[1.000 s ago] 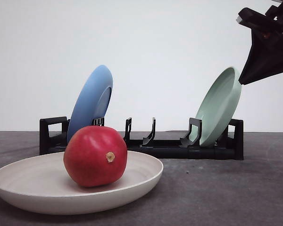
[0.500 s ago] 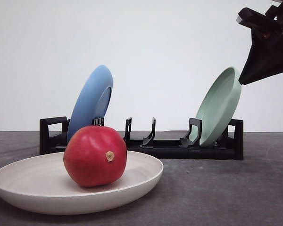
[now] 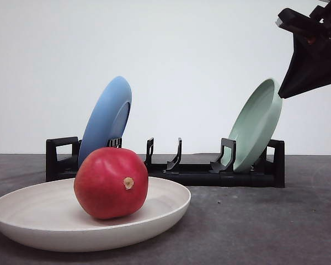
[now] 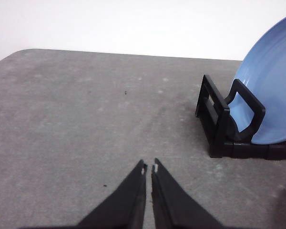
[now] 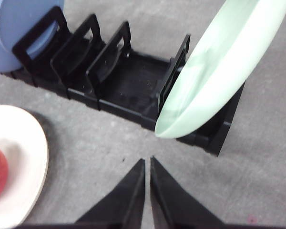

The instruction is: Place pomegranate in white plate

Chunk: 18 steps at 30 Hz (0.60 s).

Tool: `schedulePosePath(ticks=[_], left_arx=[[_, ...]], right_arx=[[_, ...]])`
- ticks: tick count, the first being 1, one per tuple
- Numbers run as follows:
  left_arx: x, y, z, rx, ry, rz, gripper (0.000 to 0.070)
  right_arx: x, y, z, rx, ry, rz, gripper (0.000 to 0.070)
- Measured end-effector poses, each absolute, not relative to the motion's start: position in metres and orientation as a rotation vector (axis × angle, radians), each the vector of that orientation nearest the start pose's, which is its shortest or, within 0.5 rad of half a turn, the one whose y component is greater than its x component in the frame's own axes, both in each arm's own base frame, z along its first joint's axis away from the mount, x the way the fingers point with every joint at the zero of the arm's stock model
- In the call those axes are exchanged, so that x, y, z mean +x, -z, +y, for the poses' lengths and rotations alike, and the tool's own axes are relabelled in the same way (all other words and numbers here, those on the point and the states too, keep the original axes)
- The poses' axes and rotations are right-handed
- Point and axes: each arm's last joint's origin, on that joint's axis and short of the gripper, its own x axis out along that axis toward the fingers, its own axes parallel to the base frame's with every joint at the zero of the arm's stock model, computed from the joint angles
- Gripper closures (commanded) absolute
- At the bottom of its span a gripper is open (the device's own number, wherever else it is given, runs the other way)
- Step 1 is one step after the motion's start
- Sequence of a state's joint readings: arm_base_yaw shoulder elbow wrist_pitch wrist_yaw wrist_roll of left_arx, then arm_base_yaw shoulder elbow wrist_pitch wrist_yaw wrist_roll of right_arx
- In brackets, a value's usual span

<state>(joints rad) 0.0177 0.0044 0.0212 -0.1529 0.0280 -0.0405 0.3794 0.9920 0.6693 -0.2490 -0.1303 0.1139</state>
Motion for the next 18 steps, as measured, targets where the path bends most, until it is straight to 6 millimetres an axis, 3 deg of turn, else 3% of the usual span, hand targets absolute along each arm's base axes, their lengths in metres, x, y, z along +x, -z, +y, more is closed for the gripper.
schedulePosePath(ticks=[18], left_arx=[[0.0958,-0.1557,0.0009,-0.029,0.009,0.136,0.0700]], right_arx=[[0.1936,-0.2545,0.0812,0.042,-0.466,0.564,0.0688]])
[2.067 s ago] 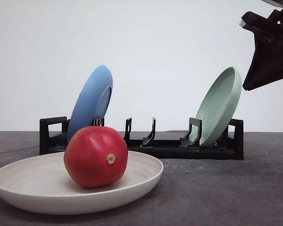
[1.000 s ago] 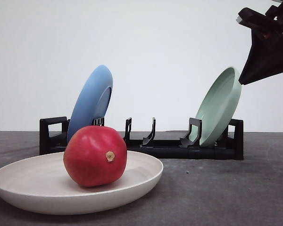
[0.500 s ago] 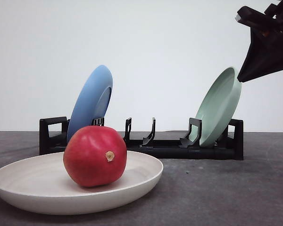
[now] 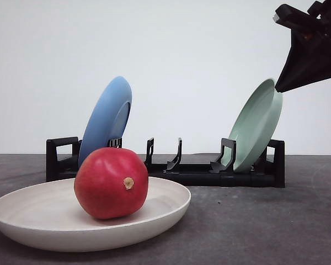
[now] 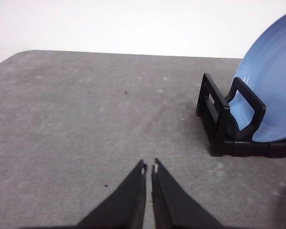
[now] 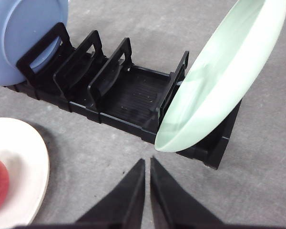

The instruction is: Place pomegranate in white plate

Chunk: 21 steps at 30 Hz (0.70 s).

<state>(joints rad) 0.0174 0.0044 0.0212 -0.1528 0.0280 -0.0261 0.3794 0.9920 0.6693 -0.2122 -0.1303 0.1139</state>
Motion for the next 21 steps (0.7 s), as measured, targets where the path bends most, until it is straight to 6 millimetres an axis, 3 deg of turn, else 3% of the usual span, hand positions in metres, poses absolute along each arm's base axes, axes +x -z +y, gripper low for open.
schedulePosePath(ticks=[8,13,21], left_arx=[[0.096,-0.156,0.001,-0.029,0.009,0.136,0.0700],[0.096,-0.156,0.001,-0.029,0.009,0.136,0.0700],[0.096,-0.156,0.001,-0.029,0.009,0.136,0.0700]], right_arx=[[0.193,-0.255,0.078,-0.010,-0.449,0.543,0.0688],[0.174,-0.255,0.060,-0.025,-0.387,0.448,0.0688],[0.131,-0.209,0.021,0.040,-0.206,0.322,0.0688]])
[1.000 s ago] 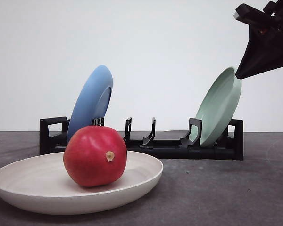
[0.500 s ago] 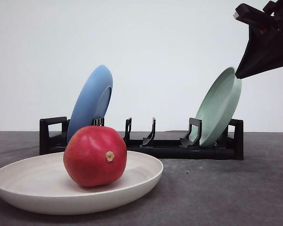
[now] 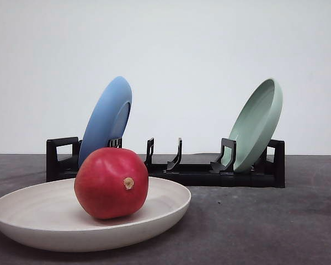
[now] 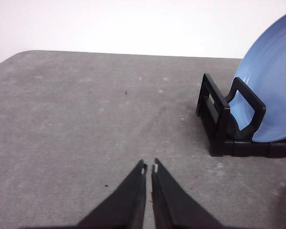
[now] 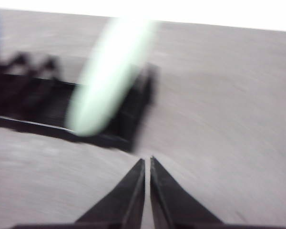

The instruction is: Place pomegranate in white plate

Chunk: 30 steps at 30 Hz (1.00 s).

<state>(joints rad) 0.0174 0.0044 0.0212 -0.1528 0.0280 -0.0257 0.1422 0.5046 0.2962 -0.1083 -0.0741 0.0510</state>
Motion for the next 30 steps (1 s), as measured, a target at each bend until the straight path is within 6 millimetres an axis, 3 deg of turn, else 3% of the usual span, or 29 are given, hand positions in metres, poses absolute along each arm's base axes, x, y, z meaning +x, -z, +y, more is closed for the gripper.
schedulePosePath(ticks=[9,18,30], left_arx=[[0.096,-0.156,0.001,-0.029,0.009,0.136,0.0700],[0.096,-0.156,0.001,-0.029,0.009,0.136,0.0700],[0.096,-0.156,0.001,-0.029,0.009,0.136,0.0700]], right_arx=[[0.101,-0.184,0.002,0.058,-0.038,0.129,0.0688],[0.097,-0.156,-0.001,0.081,0.014,0.113,0.0688],[0.097,-0.157,-0.001,0.086,0.018,0.107,0.0688]])
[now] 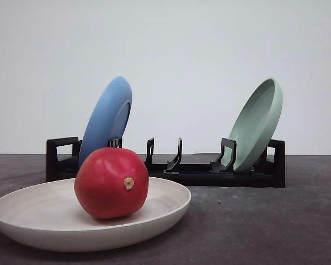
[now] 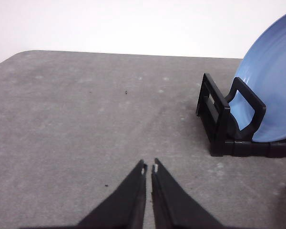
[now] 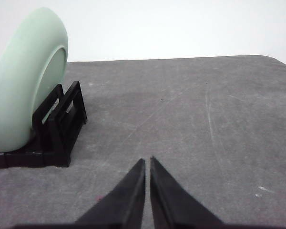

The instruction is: Place pomegranate in white plate

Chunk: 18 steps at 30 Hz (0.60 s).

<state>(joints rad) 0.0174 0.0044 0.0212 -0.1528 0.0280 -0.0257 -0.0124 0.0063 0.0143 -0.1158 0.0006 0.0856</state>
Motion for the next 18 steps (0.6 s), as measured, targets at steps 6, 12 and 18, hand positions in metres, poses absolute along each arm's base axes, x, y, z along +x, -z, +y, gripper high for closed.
schedulePosePath(ticks=[6,12,18], left_arx=[[0.0958,-0.1557,0.0009,-0.029,0.009,0.136,0.0700],[0.0958,-0.1557,0.0008,-0.029,0.009,0.136,0.0700],[0.0958,-0.1557,0.0009,-0.029,0.009,0.136,0.0700]], right_arx=[[0.0966,-0.1567,-0.0012,0.086,0.018,0.107,0.0688],[0.0966,-0.1567,-0.0012,0.087,0.018,0.107,0.0688],[0.0966,-0.1567,-0.0012,0.087,0.018,0.107,0.0688]])
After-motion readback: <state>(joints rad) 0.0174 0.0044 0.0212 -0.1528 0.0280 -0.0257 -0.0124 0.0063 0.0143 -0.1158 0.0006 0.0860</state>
